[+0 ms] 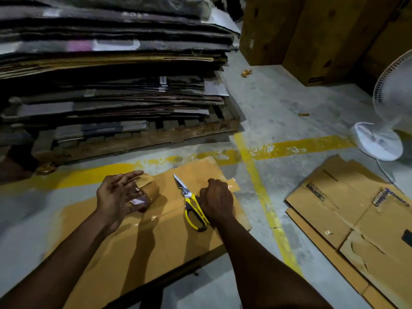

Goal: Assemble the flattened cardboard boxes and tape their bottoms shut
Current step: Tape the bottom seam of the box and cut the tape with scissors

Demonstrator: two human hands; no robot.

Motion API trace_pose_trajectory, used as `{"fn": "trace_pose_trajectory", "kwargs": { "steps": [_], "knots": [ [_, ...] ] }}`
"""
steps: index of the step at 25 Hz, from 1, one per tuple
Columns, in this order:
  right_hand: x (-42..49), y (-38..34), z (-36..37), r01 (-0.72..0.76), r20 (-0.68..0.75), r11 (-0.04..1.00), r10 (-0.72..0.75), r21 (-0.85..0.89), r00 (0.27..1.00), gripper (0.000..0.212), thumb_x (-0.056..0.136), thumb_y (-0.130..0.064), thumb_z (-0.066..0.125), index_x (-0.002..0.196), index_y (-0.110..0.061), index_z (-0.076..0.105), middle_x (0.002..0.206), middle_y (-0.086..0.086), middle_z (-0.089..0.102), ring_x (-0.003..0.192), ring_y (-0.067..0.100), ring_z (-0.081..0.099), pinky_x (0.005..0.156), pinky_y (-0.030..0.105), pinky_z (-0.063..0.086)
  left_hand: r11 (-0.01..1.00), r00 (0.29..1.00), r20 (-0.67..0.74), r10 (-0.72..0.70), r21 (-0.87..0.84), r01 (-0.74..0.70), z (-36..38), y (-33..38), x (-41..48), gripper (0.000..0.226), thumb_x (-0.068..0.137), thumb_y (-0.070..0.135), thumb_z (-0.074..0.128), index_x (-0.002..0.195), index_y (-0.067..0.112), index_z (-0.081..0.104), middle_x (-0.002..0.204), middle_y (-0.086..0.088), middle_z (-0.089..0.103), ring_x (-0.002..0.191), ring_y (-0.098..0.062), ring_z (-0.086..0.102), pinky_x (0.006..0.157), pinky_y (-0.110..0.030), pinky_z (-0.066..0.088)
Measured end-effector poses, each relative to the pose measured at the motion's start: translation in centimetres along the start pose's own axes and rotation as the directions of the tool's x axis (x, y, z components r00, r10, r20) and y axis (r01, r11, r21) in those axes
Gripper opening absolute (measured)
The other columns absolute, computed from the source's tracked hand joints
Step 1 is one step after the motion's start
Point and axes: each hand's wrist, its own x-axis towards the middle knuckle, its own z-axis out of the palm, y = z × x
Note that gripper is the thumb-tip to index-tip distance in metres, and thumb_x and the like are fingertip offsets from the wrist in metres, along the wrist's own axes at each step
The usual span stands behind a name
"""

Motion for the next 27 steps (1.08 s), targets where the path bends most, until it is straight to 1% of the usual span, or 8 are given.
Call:
{"fn": "trace_pose_trajectory", "kwargs": {
  "steps": [3, 6, 8, 11, 14, 19, 23, 27],
  "knots": [
    [0.2, 1.8, 2.2, -0.067, 0.133, 0.994, 0.078, -0.082, 0.988, 0.077, 0.086, -0.045, 0.010, 0.136, 0.003, 0.043, 0.147, 0.029, 0.037, 0.139, 0.044, 0.032, 0.109, 0.052, 0.031, 1.000, 1.000, -0.002, 0.028, 0.002, -0.028, -0.3, 0.5, 0.6, 0.056, 0.085, 0.045, 0.026, 0.121, 0.022, 0.063, 0.091, -0.009, 0.051, 0.084, -0.026, 0.057, 0.082, -0.046, 0.040],
    [0.7, 1.9, 2.4, -0.106, 0.205, 0.990, 0.124, -0.097, 0.971, 0.074, 0.095, -0.044, 0.023, 0.150, 0.005, 0.021, 0.158, 0.028, 0.016, 0.145, 0.044, 0.017, 0.116, 0.052, 0.018, 0.997, 0.995, -0.074, 0.066, -0.028, -0.068, -1.3, 0.2, 1.0, 0.054, 0.086, 0.045, 0.029, 0.119, 0.022, 0.065, 0.113, -0.009, 0.059, 0.100, -0.030, 0.055, 0.082, -0.046, 0.042],
    [1.5, 1.9, 2.7, -0.115, 0.190, 0.991, 0.127, -0.074, 0.973, 0.076, 0.095, -0.047, 0.024, 0.148, 0.008, 0.025, 0.153, 0.033, 0.025, 0.137, 0.049, 0.031, 0.111, 0.053, 0.027, 0.990, 0.975, -0.187, 0.123, -0.046, -0.133, -1.8, 0.1, 0.9, 0.047, 0.088, 0.041, 0.031, 0.112, 0.022, 0.067, 0.123, -0.008, 0.059, 0.109, -0.031, 0.053, 0.084, -0.046, 0.041],
    [2.4, 3.2, 3.5, -0.138, 0.104, 0.990, 0.140, -0.021, 0.985, 0.077, 0.095, -0.051, 0.031, 0.140, 0.011, 0.038, 0.122, 0.035, 0.053, 0.105, 0.050, 0.057, 0.087, 0.053, 0.048, 0.974, 0.916, -0.338, 0.217, 0.010, -0.228, -3.5, 0.4, 0.5, 0.040, 0.095, 0.030, 0.030, 0.115, 0.020, 0.064, 0.138, -0.008, 0.051, 0.116, -0.032, 0.049, 0.088, -0.049, 0.035],
    [2.9, 4.1, 3.7, -0.250, 0.178, 0.967, 0.254, -0.045, 0.951, 0.078, 0.098, -0.057, 0.037, 0.151, -0.003, 0.019, 0.131, 0.024, 0.047, 0.121, 0.042, 0.048, 0.096, 0.049, 0.042, 0.974, 0.870, -0.438, 0.227, 0.099, -0.205, -7.6, -0.1, 0.5, 0.041, 0.098, 0.021, 0.028, 0.125, 0.017, 0.058, 0.143, -0.015, 0.044, 0.121, -0.034, 0.042, 0.084, -0.044, 0.030],
    [3.3, 3.6, 4.7, -0.317, 0.146, 0.948, 0.312, 0.017, 0.939, 0.078, 0.093, -0.063, 0.041, 0.147, -0.010, 0.023, 0.131, 0.028, 0.048, 0.121, 0.046, 0.047, 0.099, 0.055, 0.037, 0.993, 0.789, -0.605, 0.106, 0.024, -0.114, -13.2, -2.8, -0.9, 0.028, 0.098, 0.022, 0.039, 0.116, 0.019, 0.061, 0.120, -0.011, 0.057, 0.107, -0.029, 0.054, 0.078, -0.036, 0.043],
    [1.8, 2.8, 6.4, -0.344, -0.060, 0.933, 0.339, -0.105, 0.939, 0.076, 0.088, -0.057, 0.053, 0.144, -0.010, 0.032, 0.125, 0.029, 0.045, 0.111, 0.047, 0.046, 0.096, 0.053, 0.034, 0.978, 0.736, -0.673, 0.076, 0.194, 0.076, -15.1, -5.8, -1.0, 0.051, 0.086, 0.044, 0.046, 0.131, 0.022, 0.053, 0.137, -0.010, 0.053, 0.125, -0.031, 0.047, 0.103, -0.043, 0.037],
    [0.7, 2.9, 6.3, -0.273, -0.132, 0.948, 0.253, -0.165, 0.958, 0.066, 0.086, -0.054, 0.055, 0.133, -0.010, 0.043, 0.114, 0.029, 0.048, 0.103, 0.046, 0.048, 0.093, 0.054, 0.037, 0.968, 0.750, -0.661, 0.004, 0.189, 0.162, -14.7, -6.1, -0.9, 0.061, 0.082, 0.053, 0.046, 0.135, 0.025, 0.049, 0.140, -0.008, 0.050, 0.124, -0.032, 0.046, 0.105, -0.048, 0.036]
  ]
}}
